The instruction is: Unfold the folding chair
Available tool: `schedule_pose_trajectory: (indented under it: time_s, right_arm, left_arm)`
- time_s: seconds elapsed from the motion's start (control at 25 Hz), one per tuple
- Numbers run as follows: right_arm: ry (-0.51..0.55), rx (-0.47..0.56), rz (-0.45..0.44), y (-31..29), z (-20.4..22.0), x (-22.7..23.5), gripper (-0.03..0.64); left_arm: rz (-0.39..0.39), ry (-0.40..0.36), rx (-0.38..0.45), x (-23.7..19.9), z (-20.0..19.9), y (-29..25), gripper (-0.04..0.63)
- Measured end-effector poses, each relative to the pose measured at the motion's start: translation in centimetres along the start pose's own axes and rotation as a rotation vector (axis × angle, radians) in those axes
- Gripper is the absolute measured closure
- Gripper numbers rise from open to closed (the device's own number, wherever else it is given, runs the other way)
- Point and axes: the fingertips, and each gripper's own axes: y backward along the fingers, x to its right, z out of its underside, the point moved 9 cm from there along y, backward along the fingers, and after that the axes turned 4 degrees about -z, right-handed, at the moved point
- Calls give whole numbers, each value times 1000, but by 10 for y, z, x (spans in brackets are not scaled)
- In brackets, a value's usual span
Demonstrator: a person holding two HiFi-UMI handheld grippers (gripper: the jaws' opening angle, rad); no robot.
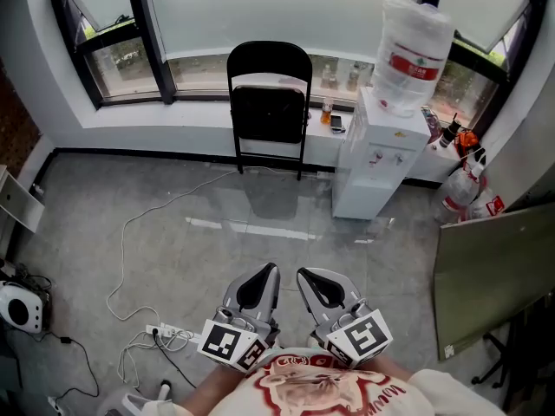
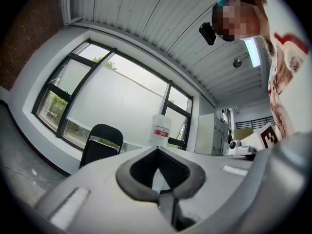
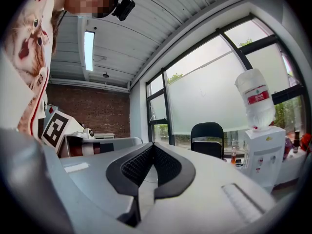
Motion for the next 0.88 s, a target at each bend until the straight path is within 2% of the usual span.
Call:
schedule_pose_trajectory:
  time_s: [0.52,0.88]
  right_arm:
    - [-4,-2,46,-39,10,-32,591]
    - [-26,-4,74,-51,12,-13,591]
  left_arm:
    - [26,33,-26,-52,-3,18,595]
    - [54,43,-44,-66,2,-6,595]
